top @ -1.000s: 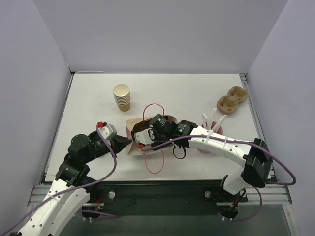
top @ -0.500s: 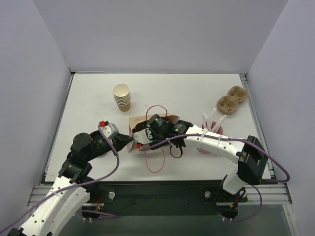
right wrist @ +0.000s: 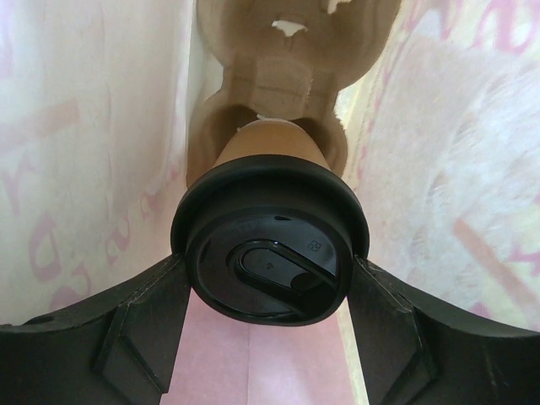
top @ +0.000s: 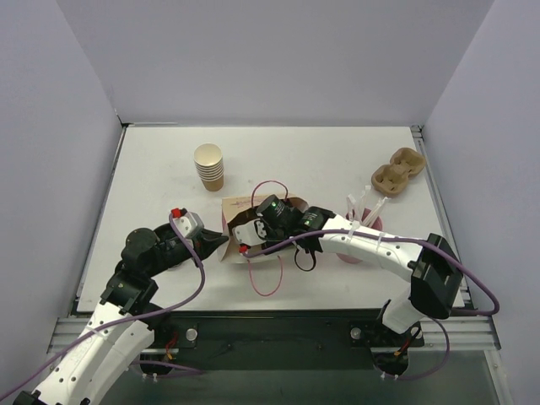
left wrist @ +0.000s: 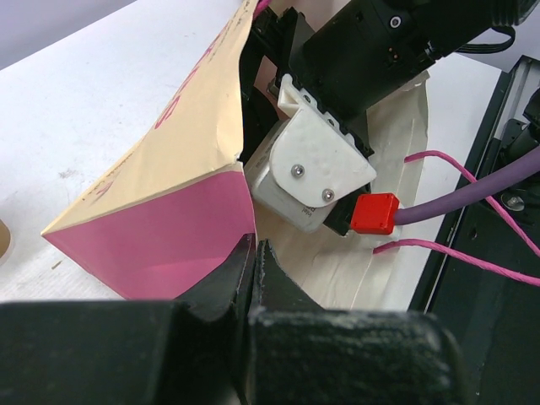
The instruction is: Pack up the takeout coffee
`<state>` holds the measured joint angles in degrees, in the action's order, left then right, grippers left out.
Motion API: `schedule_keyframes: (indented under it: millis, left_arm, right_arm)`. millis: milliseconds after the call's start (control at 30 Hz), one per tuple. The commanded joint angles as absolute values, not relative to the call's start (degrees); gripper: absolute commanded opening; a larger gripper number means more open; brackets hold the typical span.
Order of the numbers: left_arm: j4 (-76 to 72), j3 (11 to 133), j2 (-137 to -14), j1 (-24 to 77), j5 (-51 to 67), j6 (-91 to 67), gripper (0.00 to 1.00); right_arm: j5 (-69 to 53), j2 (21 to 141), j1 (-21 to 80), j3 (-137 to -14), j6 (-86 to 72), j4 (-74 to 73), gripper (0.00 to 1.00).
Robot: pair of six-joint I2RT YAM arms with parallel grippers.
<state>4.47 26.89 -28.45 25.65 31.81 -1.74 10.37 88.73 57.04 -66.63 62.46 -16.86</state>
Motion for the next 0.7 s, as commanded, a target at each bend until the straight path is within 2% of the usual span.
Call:
schedule_keyframes:
  millis: [0,667]
  left_arm:
    - [1.8,28.1,-28.1,25.5,34.0,-0.4,0.00]
    - [1.0,27.3,-27.6,25.4,34.9,-0.6,0.00]
  right_arm:
    - [14.0,86.5,56.5,-65.6,63.8,-18.5,0.39]
    - [12.3,88.6,56.3,-64.6,60.9,-14.3,0.39]
